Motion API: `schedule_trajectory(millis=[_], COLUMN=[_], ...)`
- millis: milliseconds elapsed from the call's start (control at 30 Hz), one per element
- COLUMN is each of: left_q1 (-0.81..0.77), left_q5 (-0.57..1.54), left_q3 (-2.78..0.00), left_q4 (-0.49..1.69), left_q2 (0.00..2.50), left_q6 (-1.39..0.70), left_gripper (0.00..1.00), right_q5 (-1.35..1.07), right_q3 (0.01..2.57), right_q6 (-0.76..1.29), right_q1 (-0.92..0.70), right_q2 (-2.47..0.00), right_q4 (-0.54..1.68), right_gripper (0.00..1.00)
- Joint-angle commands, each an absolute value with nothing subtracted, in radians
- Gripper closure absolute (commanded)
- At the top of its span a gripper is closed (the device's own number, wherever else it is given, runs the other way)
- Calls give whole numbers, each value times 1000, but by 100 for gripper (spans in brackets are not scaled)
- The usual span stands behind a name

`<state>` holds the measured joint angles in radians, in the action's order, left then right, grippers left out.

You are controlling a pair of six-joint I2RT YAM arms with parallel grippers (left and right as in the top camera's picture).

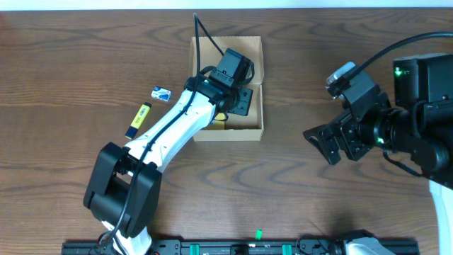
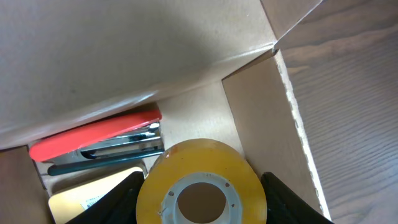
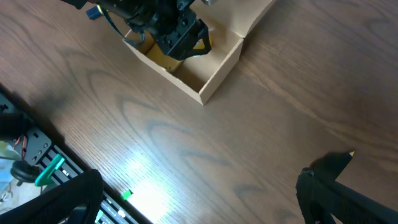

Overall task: Pack container
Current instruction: 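Carry the tape roll into the box and lower it with left gripper, then open the left gripper to release the tape and lift out of box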

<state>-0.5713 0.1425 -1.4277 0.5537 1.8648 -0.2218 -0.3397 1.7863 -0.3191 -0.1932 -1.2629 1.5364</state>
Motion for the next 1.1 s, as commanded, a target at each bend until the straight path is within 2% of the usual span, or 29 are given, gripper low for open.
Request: schedule_trajectory(millis=[0, 333, 833, 1067], left_q1=[-574, -616, -624, -652], left_q5=[135, 105, 105, 109], left_q3=[-1426, -1422, -1422, -1422], left_q4=[575, 602, 591, 590], left_q2=[1890, 1927, 1972, 1974], left_q6=[-233, -235, -411, -419], left_gripper=[94, 94, 94, 94], right_q5=[-337, -337, -337, -337], right_q3=[1788, 1787, 1788, 1788], right_q6=[-330, -330, -330, -330], right_q1=[-197, -197, -197, -197], right_q2=[-1262, -1262, -1262, -1262], right_q4=[1538, 1538, 1538, 1538], right_gripper=[1, 1, 1, 1])
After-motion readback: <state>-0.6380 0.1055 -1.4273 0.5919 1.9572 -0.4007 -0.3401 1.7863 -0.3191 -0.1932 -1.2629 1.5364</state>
